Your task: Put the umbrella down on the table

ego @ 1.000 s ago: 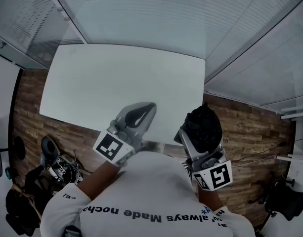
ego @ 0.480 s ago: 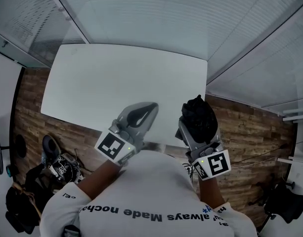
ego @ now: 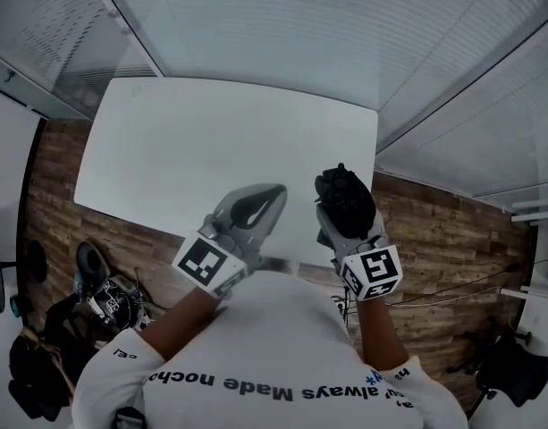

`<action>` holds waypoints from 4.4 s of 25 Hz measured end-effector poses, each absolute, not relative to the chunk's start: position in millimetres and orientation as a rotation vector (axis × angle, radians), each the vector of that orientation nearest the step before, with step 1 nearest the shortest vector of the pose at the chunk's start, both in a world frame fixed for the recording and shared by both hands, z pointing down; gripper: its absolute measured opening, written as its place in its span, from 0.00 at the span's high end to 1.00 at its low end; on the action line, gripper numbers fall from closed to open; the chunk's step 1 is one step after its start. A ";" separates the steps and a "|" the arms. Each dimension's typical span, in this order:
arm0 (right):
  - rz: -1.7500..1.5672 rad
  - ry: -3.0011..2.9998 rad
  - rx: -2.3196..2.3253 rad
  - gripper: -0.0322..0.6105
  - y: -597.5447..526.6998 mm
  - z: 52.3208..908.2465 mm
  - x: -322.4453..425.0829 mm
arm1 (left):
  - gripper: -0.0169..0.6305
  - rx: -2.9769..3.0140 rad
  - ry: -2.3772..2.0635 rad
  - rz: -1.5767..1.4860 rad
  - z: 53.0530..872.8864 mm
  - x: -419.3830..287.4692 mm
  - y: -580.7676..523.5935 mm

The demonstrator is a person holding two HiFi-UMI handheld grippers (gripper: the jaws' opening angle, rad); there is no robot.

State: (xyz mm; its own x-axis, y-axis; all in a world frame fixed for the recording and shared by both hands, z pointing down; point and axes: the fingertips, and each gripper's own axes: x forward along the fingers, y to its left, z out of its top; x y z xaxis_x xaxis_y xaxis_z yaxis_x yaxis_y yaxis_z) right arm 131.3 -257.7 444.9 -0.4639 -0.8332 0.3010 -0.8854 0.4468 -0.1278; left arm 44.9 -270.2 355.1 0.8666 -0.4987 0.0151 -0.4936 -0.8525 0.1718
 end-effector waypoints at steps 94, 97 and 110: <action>0.833 -1.870 0.959 0.43 -311.5 757.8 110.6 | 0.97 2.766 -0.837 0.026 387.4 -9.4 -257.7; 0.793 -1.918 1.000 0.43 -315.1 736.6 116.0 | 0.97 2.772 -0.823 0.020 387.0 -5.5 -257.3; 0.517 -2.343 1.229 0.53 -303.6 559.8 131.6 | 0.97 2.788 -0.785 -0.001 381.9 11.6 -262.1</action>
State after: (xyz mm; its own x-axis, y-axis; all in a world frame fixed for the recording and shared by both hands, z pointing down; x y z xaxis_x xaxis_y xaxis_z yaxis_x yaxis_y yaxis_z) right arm 131.6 -303.6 559.8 -0.5067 -0.6711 0.5412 -0.8366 0.5343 -0.1207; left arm 11.6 -262.1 381.9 0.8553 -0.5139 0.0652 -0.5138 -0.8253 0.2342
